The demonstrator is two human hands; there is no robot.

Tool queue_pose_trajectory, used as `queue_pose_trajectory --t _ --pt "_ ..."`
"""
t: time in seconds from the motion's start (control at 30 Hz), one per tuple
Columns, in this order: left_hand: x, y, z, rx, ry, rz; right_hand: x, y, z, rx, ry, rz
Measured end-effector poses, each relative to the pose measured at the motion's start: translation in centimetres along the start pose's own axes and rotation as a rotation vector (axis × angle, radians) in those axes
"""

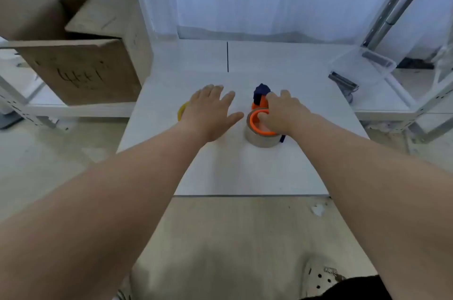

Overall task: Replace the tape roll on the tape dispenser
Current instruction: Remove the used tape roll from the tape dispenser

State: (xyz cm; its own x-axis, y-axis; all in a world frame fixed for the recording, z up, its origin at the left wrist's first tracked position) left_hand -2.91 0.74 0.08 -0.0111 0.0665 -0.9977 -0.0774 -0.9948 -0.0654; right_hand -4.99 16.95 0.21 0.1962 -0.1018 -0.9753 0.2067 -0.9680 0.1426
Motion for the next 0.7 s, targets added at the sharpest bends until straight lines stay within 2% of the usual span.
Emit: queue_pose_trajectory --t 0.13,0.4,0.53,0.6,0.7 --pt "1.4 -0.1 1.3 0.030 0.078 0.025 1.8 -0.1 0.8 0.054 0.101 0.020" --pt "2.7 -1.4 3.1 0.062 0.143 0.112 2.6 -1.3 -2.1 0.127 -0.179 0.374" --pt "1.1 -2.2 2.0 0.032 0.188 -0.070 1.8 -1.2 -3.3 0.187 -0.233 0.412" --pt "-0.2 -2.6 1.2 0.001 0.226 -0.254 0.6 -0.9 -3.5 0.199 -0.320 0.449" --pt "-2.4 -2.5 0.0 -0.090 0.249 -0.570 -1.7 0.8 -3.7 0.140 -0.463 0.626"
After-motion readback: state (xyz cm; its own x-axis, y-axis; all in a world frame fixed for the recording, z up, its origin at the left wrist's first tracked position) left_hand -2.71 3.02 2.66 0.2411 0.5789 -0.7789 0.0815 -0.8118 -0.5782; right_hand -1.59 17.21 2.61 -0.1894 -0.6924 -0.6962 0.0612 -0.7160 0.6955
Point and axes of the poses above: each hand's wrist, its own z-axis towards the middle knuckle, its own x-axis out of the palm, y = z × x, the point moved 3 cm from there along z, towards the middle knuckle, and after that the axes turned 10 degrees about -x, right-handed, at the moved point
